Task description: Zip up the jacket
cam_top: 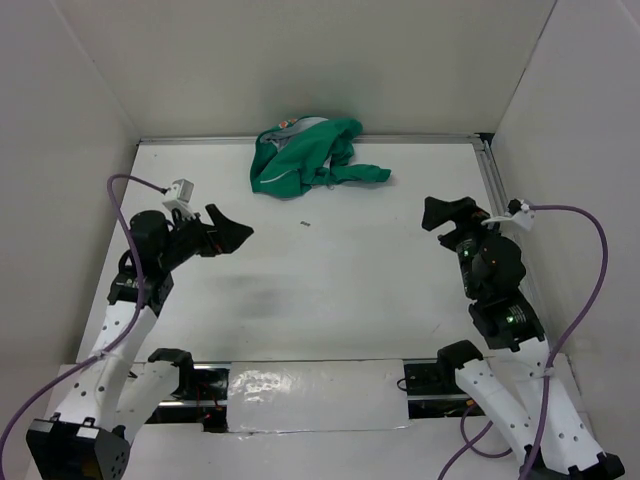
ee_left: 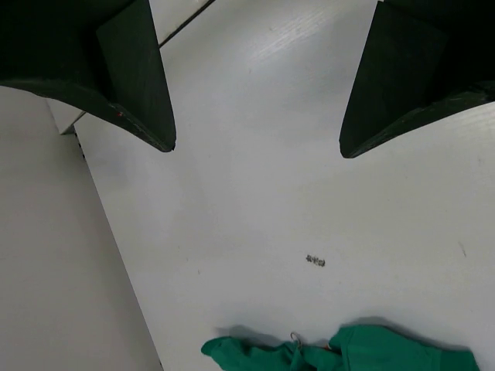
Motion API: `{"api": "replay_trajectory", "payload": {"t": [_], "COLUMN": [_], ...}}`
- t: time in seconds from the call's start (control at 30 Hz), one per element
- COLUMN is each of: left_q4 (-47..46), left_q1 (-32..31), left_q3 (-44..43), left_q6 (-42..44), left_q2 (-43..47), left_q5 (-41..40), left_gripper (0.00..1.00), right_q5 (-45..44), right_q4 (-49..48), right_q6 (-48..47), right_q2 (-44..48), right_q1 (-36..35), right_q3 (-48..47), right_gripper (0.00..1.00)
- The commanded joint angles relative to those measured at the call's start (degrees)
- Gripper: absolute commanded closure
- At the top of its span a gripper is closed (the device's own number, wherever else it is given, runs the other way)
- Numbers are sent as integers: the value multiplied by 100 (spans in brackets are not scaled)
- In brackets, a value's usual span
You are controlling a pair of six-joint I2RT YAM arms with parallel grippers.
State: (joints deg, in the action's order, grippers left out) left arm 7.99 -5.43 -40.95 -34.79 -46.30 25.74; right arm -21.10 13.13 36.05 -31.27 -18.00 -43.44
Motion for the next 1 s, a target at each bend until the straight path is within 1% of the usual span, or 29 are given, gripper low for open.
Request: {"api": "replay_trajectory", "payload": {"t": [0.0,0.03,0.07,0.1,0.17,0.23,0.27,0.33,0.37,0.4,0.5,0.53,0.6,0.63,0.67,0.7,0.73,0.8,0.83,0.87,0.9,0.93,0.97], "left_q4": [-149,-148,-9,131,-60,-227,-393,-570,-536,-326,-236,-306,-325,-229,-54,0,18,123,133,220,560,703,791], "left_q1": [-28,-19,-19,-11,7,16,16,16,16,16,7,16,7,-10,-19,-80,-124,-308,-362,-406,-476,-502,-564], "left_q3": [-431,-466,-545,-641,-616,-563,-563,-607,-790,-1062,-1502,-1791,-2178,-2720,-2986,-3259,-3757,-4287,-4882,-5236,-5631,-6400,-6739], "left_q6": [279,323,306,227,201,235,261,437,446,368,594,639,718,771,893,973,1026,1219,1307,1412,1474,1501,1544], "left_q2": [104,104,104,104,130,43,-123,-369,-710,-1131,-1845,-2352,-2943,-3564,-3874,-4208,-4820,-5447,-6051,-6370,-7017,-7328,-7610], "left_q5": [-236,-175,-139,-183,-437,-473,-403,-245,-323,-559,-605,-596,-622,-579,-500,-491,-543,-815,-859,-781,-720,-719,-754], "left_gripper": [1,1,1,1,1,1,1,1,1,1,1,1,1,1,1,1,1,1,1,1,1,1,1], "right_q5": [-24,-252,-889,-1183,-1501,-1335,-1370,-1371,-1231,-908,-948,-1061,-1351,-1344,-1292,-1039,-932,-791,-677,-641,-597,-527,-518], "right_q4": [224,330,435,558,787,858,771,394,332,357,227,191,156,94,-54,-134,-204,-249,-240,-162,-118,-74,-4], "right_q6": [-536,-608,-608,-652,-626,-521,-372,-563,-747,-697,-600,-425,-170,-143,-186,-265,-318,-292,-309,-301,-318,-362,-371], "right_q2": [-221,-335,-441,-685,-950,-1250,-1303,-1365,-1408,-1452,-1479,-1488,-1470,-1453,-1435,-1426,-1409,-1452,-1505,-1566,-1610,-1715,-1760], "right_q1": [16,16,-19,-28,-20,-28,-28,-20,7,111,147,174,235,262,297,367,411,533,578,613,657,744,771], "right_q3": [-94,-295,-392,-480,-796,-981,-973,-903,-912,-1068,-1018,-1000,-886,-833,-772,-641,-587,-525,-525,-542,-595,-613,-656], "right_gripper": [0,0,0,0,0,0,0,0,0,0,0,0,0,0,0,0,0,0,0,0,0,0,0]}}
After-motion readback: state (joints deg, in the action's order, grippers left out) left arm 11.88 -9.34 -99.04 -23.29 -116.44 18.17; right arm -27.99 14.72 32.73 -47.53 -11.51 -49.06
